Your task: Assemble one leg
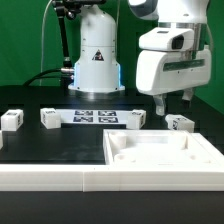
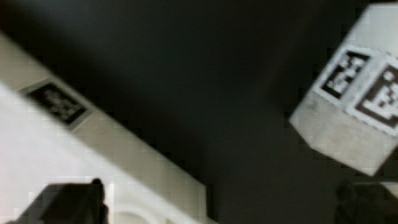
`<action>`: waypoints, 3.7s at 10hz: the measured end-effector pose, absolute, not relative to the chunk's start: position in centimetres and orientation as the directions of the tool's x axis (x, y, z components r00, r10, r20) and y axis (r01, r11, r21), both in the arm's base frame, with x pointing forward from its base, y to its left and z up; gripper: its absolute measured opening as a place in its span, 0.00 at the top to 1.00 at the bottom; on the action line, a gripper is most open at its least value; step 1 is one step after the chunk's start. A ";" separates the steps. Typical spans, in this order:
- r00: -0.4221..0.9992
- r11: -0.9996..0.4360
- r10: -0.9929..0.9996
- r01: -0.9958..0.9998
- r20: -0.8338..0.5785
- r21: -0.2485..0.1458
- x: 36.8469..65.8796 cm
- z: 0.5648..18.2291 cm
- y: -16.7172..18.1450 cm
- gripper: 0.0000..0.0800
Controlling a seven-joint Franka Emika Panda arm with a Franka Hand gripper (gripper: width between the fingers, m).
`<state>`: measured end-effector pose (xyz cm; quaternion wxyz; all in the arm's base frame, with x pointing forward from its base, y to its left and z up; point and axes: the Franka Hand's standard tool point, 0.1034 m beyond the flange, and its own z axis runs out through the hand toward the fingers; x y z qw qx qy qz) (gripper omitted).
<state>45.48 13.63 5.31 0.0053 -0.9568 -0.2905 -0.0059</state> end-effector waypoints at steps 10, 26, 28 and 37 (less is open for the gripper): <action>0.969 -0.969 0.243 0.242 -0.032 -0.043 44.3 4.4 16.0 0.19; 0.541 -0.959 0.164 0.284 -0.825 -0.004 41.4 1.1 16.4 0.19; 0.547 -0.959 0.167 0.285 -0.820 -0.005 41.3 0.8 16.5 0.19; 0.549 -0.959 0.168 0.284 -0.819 -0.006 41.3 0.7 16.5 0.64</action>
Offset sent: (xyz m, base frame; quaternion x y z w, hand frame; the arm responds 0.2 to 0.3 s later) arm 0.0000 0.0000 0.0000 0.0000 0.0000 0.1938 0.9810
